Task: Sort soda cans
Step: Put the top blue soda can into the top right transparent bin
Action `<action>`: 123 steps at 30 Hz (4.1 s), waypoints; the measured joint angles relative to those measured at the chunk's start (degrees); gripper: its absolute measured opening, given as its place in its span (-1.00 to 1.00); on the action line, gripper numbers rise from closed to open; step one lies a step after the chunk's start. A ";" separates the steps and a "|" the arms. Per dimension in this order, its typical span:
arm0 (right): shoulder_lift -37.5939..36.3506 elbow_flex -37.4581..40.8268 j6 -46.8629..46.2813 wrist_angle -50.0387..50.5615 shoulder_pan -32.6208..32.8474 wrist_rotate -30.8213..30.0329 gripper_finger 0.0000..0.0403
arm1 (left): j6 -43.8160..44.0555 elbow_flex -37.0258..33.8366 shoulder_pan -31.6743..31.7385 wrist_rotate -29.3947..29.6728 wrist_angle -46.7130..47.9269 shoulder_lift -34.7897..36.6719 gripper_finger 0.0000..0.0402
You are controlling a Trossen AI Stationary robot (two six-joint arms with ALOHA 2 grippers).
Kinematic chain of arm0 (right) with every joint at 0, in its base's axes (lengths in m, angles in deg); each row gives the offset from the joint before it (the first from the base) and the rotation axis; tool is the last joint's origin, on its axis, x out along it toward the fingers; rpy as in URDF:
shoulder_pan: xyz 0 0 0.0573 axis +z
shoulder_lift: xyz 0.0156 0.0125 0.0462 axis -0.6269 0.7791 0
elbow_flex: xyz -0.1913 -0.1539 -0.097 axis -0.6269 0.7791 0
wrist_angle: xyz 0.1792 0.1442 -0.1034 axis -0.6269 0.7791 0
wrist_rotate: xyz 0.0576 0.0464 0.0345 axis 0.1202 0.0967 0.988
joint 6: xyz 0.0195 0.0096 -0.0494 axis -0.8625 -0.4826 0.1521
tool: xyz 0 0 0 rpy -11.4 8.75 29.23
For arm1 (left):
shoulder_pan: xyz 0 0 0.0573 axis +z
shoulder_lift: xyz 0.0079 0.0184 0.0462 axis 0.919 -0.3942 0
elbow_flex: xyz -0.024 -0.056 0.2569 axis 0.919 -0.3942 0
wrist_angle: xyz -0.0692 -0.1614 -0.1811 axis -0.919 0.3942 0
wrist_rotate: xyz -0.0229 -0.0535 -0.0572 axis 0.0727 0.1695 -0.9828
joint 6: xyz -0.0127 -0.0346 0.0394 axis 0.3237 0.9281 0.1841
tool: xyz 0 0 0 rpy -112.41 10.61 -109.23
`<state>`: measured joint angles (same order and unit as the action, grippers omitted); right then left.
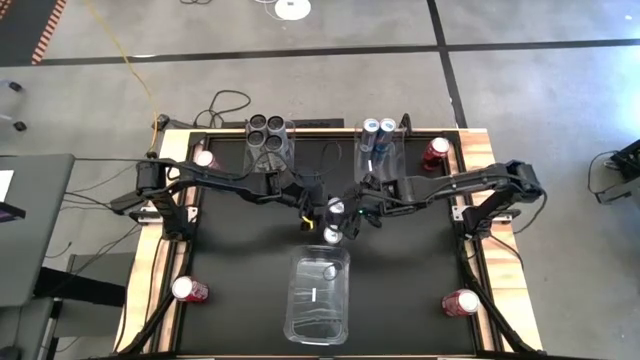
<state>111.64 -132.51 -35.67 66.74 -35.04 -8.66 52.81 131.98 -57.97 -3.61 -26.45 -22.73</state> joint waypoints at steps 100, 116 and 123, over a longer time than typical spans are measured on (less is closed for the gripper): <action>-8.83 -0.65 13.97 8.74 -29.25 7.42 0.21 | 20.35 0.00 2.15 4.26 2.18 28.73 0.28; -6.07 13.38 18.80 -10.49 -36.62 7.98 0.21 | 21.71 0.00 7.14 1.90 4.37 28.68 0.28; -2.03 12.92 21.79 -14.39 -38.17 9.01 0.21 | 21.70 0.00 8.17 1.81 4.47 28.68 0.28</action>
<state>109.61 -119.59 -13.88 52.35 -73.22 0.36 74.51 131.98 -49.79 -1.80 -21.98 5.94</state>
